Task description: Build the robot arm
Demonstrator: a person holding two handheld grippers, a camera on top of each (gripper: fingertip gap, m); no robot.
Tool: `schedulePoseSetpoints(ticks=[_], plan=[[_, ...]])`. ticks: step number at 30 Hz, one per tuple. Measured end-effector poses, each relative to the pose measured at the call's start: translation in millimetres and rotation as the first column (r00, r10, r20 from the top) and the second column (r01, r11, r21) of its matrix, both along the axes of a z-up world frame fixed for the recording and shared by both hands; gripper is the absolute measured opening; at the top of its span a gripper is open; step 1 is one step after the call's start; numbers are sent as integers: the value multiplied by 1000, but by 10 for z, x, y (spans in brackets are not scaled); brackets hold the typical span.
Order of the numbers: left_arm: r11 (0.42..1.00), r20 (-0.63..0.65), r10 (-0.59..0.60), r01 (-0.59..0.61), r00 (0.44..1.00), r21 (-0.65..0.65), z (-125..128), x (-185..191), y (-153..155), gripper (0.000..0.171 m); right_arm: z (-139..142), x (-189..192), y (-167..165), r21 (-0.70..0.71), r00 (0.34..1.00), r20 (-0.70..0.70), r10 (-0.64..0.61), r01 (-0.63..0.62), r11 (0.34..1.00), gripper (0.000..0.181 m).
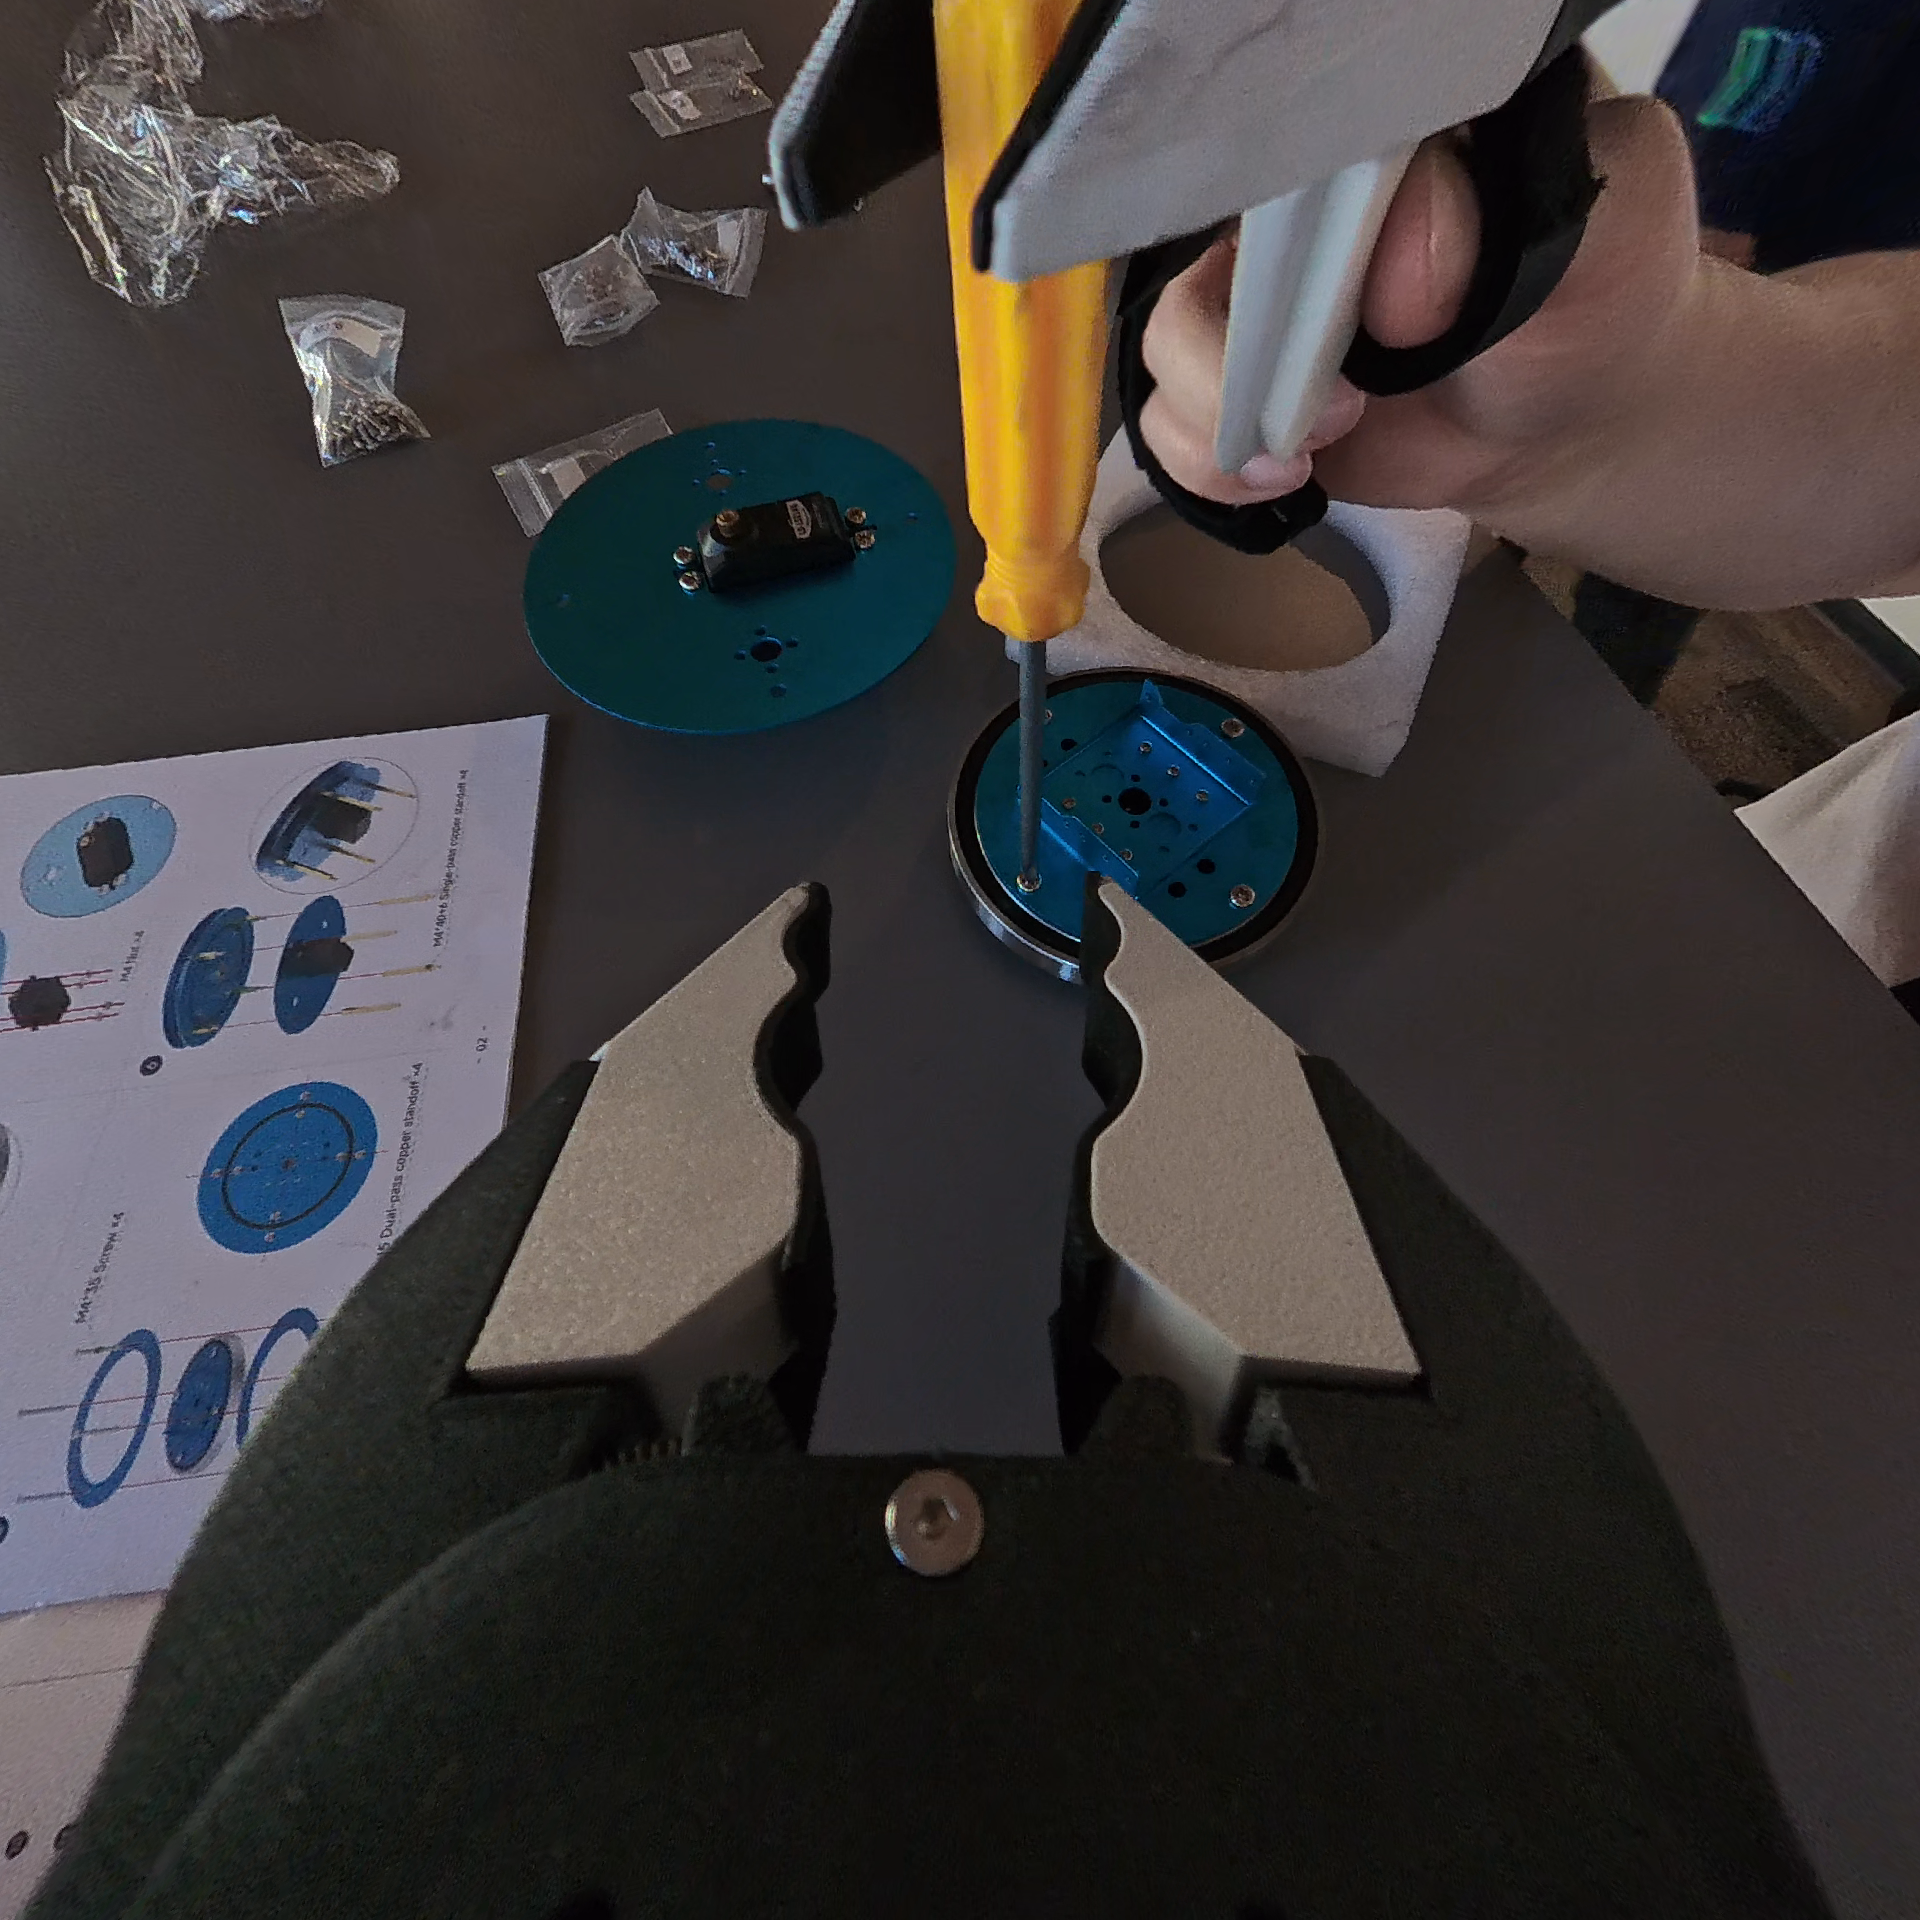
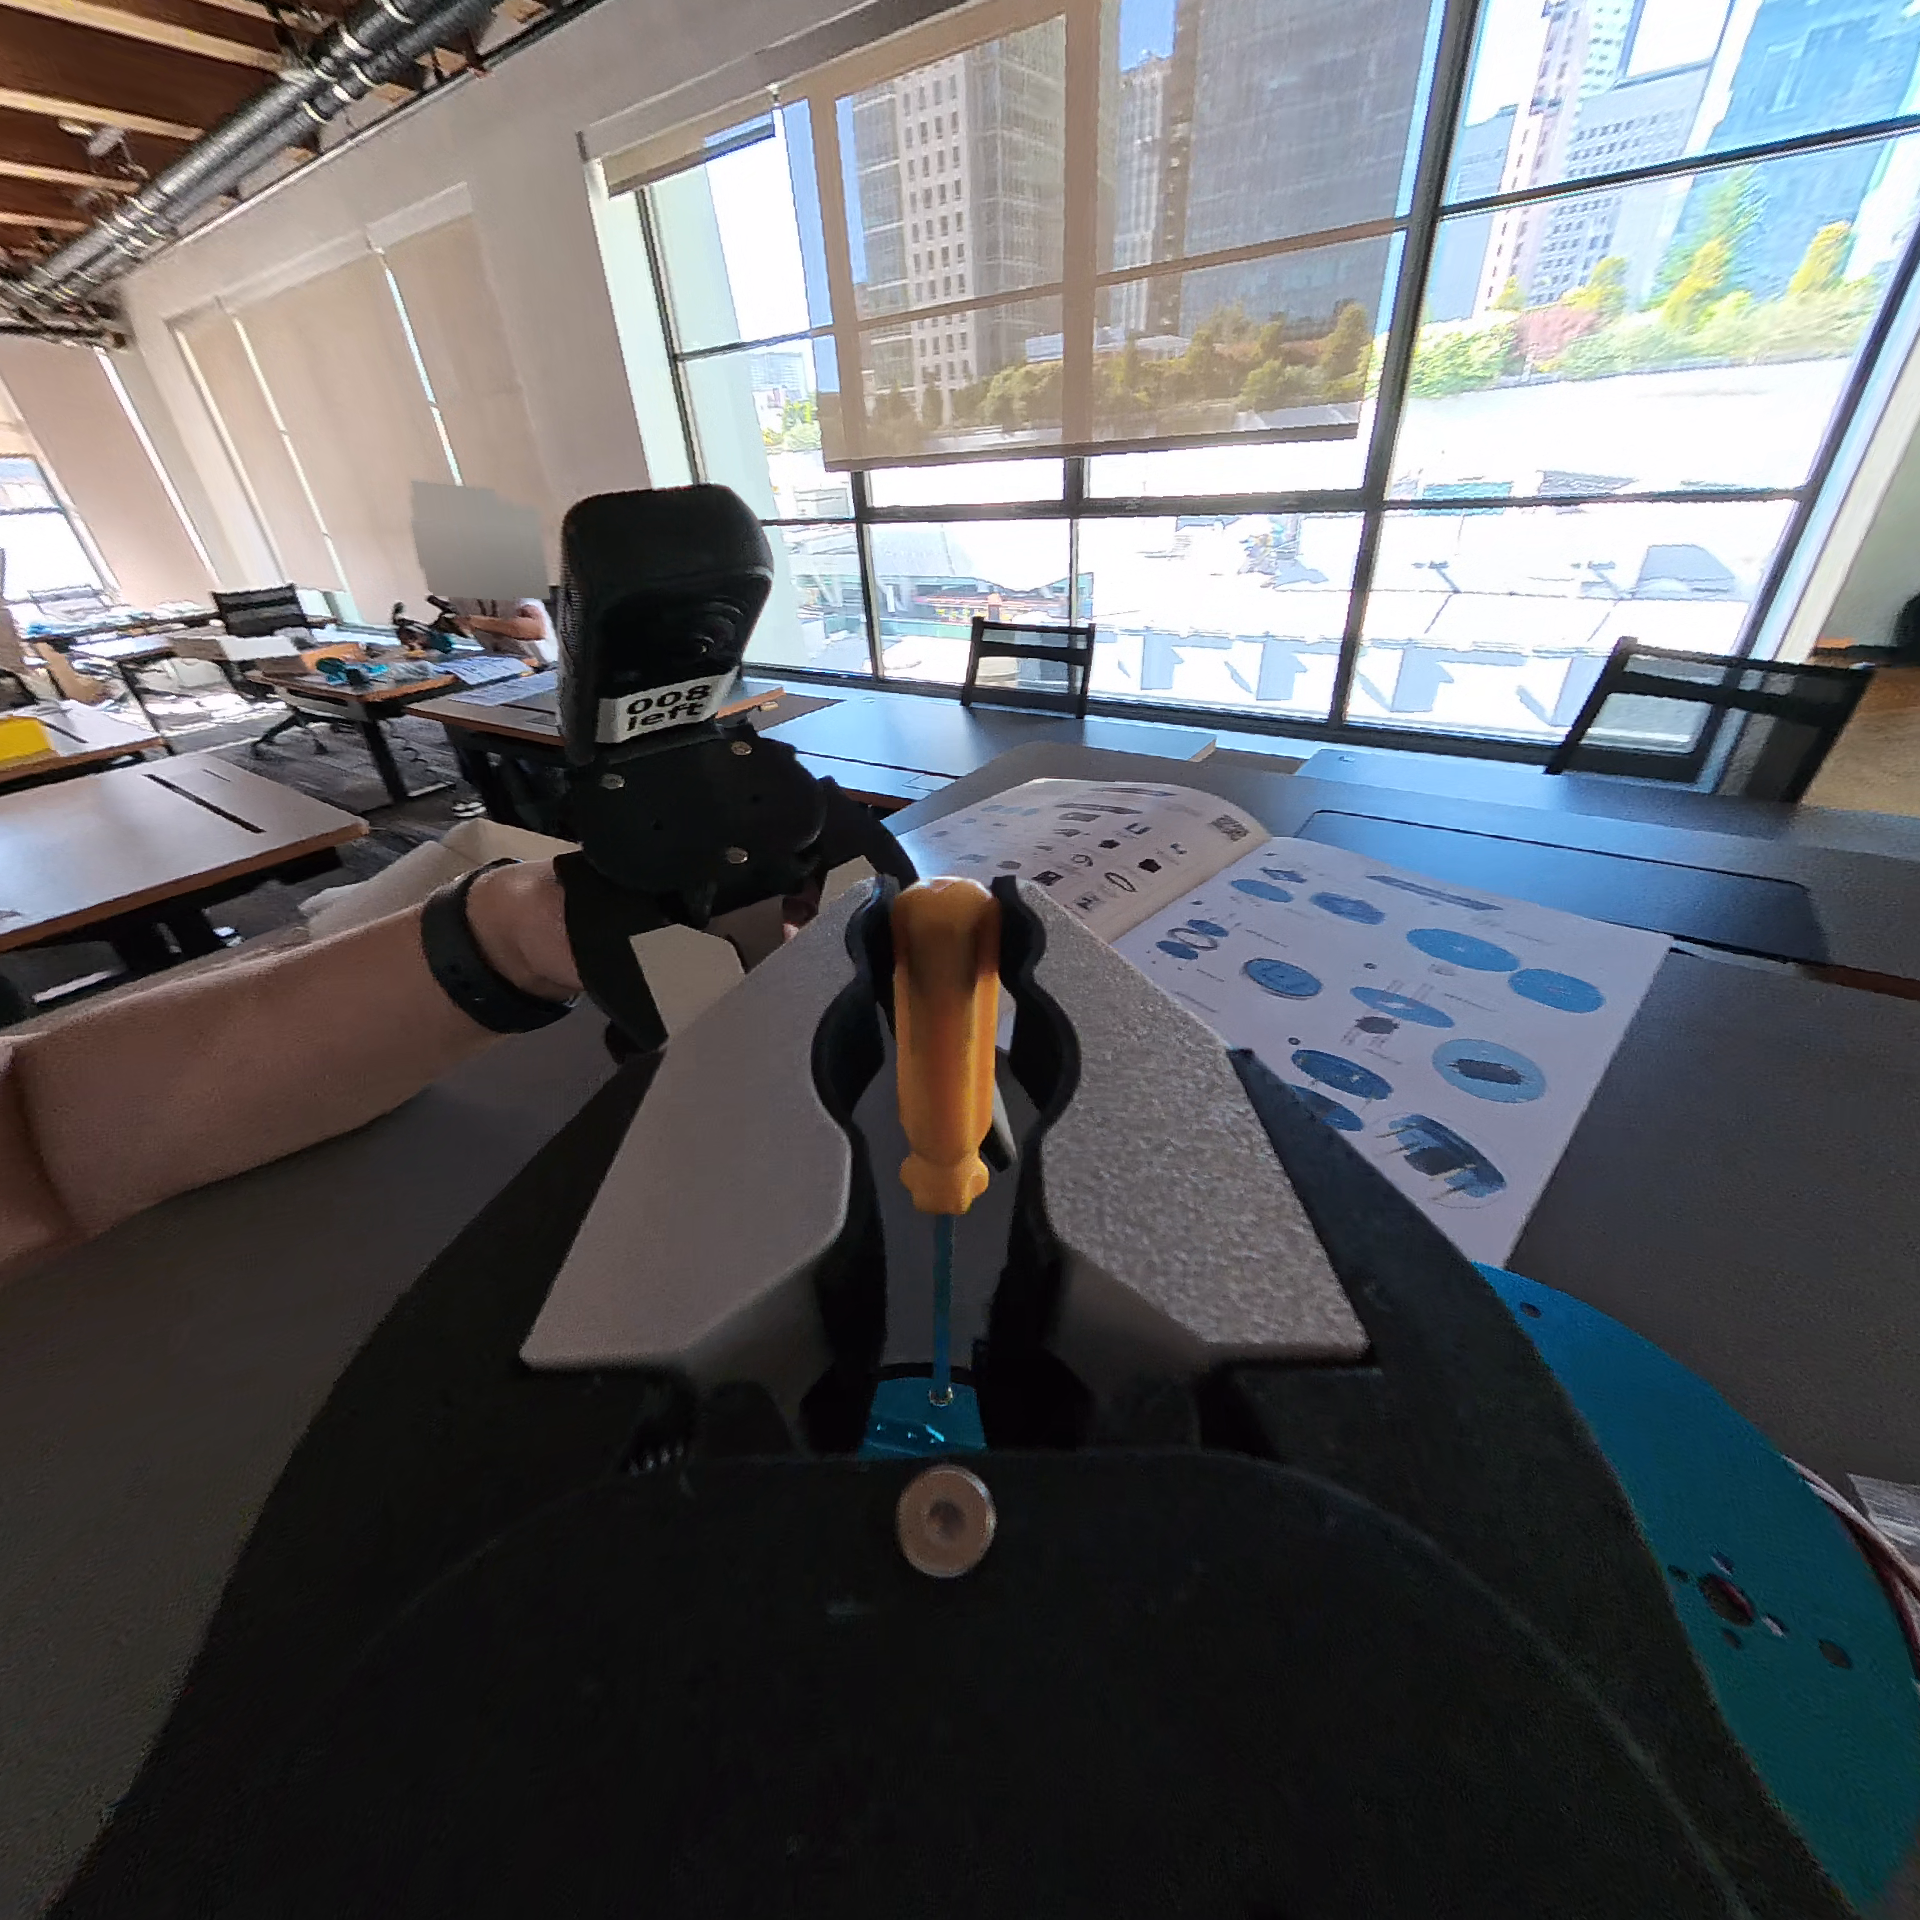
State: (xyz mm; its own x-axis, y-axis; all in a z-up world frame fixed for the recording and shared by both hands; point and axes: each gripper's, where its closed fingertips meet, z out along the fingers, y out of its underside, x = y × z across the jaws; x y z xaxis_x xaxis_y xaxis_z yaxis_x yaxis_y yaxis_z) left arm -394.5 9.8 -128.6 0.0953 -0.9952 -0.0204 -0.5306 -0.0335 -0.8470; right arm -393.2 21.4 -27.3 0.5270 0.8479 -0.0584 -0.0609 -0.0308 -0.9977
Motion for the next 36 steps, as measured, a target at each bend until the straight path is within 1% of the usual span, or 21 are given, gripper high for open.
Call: schedulePoseSetpoints(ticks=[2,7,10,12,15,18,19,20,21,23,25,28,33,34,36], plan=[[1000,10,1,-1,1000,2,20,8,-3,47,2,-12,-16,3,1000,-1,-16,16,1000,18],[1000,80,-5,7,997,-15,150,52,-37,45,9,9,-37,91,982,31,-186,182,979,18],[999,148,-26,31,989,-33,257,126,-101,42,7,-36,-83,136,966,57,-252,242,961,18],[998,156,-45,50,987,-31,262,184,-151,39,3,-62,-88,156,954,81,-287,273,949,18],[999,146,-27,25,989,20,225,261,-127,35,-5,-76,-46,142,947,97,-308,293,946,19],[997,155,-31,20,987,68,220,323,-128,23,-9,-76,-9,92,952,83,-296,288,953,18],[996,157,-29,15,987,86,217,333,-121,11,-10,-82,-18,84,955,78,-287,281,956,18],[994,152,-41,25,988,102,203,339,-136,6,-11,-79,-25,92,954,87,-285,278,956,18],[993,141,-46,30,989,118,185,338,-140,3,-15,-82,-36,105,957,106,-272,261,960,19],[993,144,-47,31,988,111,186,337,-145,3,-21,-92,-62,116,967,135,-216,202,973,18],[995,146,-51,37,988,96,187,345,-155,3,-26,-93,-97,90,980,145,-137,125,988,17],[992,141,-60,44,988,118,186,356,-167,3,-33,-86,-153,76,981,194,-16,1,997,17],[989,125,-83,66,989,133,179,362,-195,3,-8,-105,-255,133,945,300,130,-177,975,17],[989,124,-84,68,989,132,178,356,-195,3,12,-111,-278,127,940,301,160,-205,970,19],[990,125,-84,68,989,126,178,344,-189,3,81,-121,-306,103,938,273,213,-249,963,28]])
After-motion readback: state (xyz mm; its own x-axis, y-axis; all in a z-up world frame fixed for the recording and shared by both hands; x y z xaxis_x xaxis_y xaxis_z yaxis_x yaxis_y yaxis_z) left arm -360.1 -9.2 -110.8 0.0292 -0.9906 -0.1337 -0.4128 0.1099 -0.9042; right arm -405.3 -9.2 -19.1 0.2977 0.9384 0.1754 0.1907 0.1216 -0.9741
